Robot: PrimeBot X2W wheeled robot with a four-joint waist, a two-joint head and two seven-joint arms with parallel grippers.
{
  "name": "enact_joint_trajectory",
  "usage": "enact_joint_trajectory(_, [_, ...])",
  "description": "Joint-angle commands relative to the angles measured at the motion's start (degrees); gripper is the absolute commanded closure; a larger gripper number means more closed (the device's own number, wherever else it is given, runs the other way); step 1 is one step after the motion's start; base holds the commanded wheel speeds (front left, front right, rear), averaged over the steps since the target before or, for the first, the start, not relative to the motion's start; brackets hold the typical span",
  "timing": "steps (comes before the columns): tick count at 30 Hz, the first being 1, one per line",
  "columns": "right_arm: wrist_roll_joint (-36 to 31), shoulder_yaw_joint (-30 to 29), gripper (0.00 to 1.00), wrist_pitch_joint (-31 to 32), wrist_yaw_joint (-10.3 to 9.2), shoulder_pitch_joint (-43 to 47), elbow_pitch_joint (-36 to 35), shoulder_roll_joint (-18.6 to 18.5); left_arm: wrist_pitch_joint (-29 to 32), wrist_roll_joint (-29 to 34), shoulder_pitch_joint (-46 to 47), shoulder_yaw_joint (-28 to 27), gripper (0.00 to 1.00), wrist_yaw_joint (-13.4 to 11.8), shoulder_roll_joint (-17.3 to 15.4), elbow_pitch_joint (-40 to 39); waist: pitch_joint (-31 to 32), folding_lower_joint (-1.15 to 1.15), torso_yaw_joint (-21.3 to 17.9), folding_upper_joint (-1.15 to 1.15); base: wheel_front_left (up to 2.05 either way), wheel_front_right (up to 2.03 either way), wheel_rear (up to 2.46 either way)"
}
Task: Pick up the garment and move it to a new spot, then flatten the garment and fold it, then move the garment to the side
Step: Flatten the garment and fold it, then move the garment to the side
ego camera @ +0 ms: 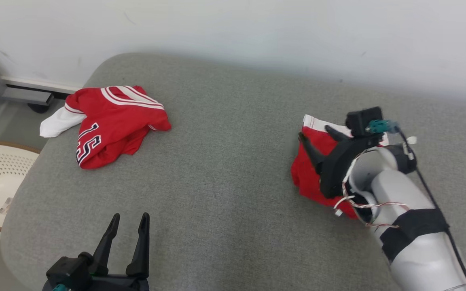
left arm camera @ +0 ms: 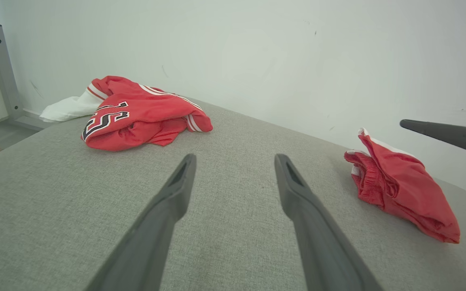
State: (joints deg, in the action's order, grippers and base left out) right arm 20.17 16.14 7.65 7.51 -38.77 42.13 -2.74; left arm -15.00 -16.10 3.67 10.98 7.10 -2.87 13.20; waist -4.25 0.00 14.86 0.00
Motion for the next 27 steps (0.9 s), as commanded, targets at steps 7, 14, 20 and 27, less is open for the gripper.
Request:
enact_joint_trajectory(7, [-10.8, -18.8, 0.00, 11.8, -0.03, 4.3, -4.9, -0.3, -0.3, 0.4, -1.1, -0.2, 0.00, 0.1, -0.4, -0.4, 1.0, 0.00, -2.3, 0.00, 0.00, 0.00, 0.00])
enact_joint_trajectory(14, [-13.2, -28.4, 0.00, 23.4, -0.03, 9.3, -10.7, -0.2, -0.3, 0.3, -1.0, 0.2, 0.00, 0.2, -0.4, -0.1, 1.0, 0.00, -3.0, 0.00, 0.00, 0.00, 0.00])
enact_joint_trajectory(20, [-11.0, -31.9, 0.00, 28.6, -0.03, 11.7, -14.0, -0.2, -0.3, 0.3, -0.5, 0.6, 0.00, 0.2, -0.4, -0.1, 0.5, 0.00, -3.2, 0.00, 0.00, 0.00, 0.00])
enact_joint_trajectory(27, [-9.4, -33.3, 0.00, 28.4, -0.03, 10.1, -10.4, -0.2, -0.3, 0.3, 0.1, 1.2, 0.00, 0.3, -0.5, 0.0, -0.4, 0.00, -2.5, 0.00, 0.00, 0.00, 0.00])
